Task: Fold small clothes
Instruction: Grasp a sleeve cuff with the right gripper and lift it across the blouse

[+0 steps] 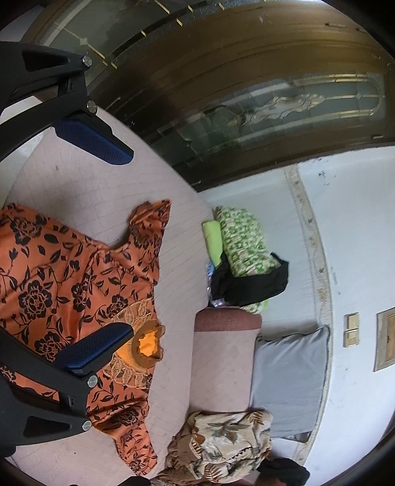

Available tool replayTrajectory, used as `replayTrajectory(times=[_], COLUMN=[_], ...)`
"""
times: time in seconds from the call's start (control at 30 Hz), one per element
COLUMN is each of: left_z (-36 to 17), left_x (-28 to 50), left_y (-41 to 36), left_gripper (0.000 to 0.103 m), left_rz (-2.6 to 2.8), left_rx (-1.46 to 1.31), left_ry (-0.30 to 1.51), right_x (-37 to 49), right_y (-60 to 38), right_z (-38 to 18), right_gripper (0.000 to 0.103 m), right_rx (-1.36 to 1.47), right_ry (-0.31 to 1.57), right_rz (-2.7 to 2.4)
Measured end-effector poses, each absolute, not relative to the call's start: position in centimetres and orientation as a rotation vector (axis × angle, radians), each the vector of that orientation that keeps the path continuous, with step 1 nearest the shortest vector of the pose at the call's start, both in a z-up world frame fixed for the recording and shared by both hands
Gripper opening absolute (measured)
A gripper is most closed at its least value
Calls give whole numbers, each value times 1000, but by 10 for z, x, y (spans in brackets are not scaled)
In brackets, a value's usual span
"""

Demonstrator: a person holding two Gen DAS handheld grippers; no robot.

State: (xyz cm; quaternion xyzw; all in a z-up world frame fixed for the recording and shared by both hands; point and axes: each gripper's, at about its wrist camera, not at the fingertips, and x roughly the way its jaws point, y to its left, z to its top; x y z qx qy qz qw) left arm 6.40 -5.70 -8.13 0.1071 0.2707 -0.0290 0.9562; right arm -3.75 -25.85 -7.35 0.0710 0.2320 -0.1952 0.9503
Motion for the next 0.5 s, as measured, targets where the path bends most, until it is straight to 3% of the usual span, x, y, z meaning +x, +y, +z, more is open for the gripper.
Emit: replayTrajectory(times=[0.27,0.5], left_z=[-184,-253], left_x=[162,233], left_y=[-89,-130], left_gripper=[103,103], left_rz=[-68,-106], left_rx=[189,159], left_ry=[760,843], right_x=[12,34], right_y=[-361,-551], right_z=[-175,-289], right_gripper=[103,102], right_rx=[350,634], right_ry=[637,750], right_rz=[-421,-588])
